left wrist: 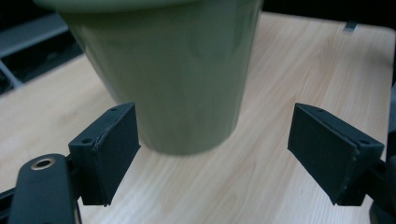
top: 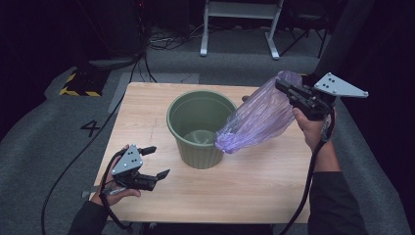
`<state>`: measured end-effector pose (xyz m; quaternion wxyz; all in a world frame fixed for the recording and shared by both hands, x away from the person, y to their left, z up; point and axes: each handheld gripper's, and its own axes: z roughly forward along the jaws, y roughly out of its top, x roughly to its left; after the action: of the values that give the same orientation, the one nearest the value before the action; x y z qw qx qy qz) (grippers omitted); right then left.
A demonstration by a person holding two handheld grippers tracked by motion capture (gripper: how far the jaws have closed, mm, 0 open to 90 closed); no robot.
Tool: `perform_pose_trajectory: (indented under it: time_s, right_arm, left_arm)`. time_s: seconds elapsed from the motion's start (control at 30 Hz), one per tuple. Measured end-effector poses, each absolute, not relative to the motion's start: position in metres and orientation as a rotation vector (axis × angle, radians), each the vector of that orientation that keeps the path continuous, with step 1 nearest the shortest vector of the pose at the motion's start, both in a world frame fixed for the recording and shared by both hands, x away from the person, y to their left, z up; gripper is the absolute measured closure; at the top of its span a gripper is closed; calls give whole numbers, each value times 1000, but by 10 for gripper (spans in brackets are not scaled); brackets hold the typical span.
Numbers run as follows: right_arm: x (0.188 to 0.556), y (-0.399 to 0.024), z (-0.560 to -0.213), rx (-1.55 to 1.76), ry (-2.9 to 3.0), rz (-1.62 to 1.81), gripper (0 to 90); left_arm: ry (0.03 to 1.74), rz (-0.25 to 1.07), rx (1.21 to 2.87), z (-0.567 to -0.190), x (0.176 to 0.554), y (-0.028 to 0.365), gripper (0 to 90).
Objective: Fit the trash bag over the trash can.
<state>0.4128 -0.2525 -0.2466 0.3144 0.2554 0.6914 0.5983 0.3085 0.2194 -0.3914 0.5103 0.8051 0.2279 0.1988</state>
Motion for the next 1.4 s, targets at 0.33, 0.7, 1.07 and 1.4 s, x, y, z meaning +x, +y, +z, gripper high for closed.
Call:
perform_pose_trajectory:
  time_s: [0.33, 0.7, 1.07, 1.4]
  right_arm:
    - [420, -236, -245, 678, 1840, 1531, 900]
    - [425, -220, -251, 673, 1866, 1512, 900]
    - [428, -218, -250, 692, 1864, 1492, 900]
    - [425, -219, -249, 683, 1861, 1532, 900]
  left_arm:
    - [373, 612, 1934, -351, 303, 178, 168]
    - [290, 489, 1910, -319, 316, 141, 163]
    - [211, 397, 1933, -300, 322, 73, 154]
    - [283, 576, 2049, -314, 331, 29, 384]
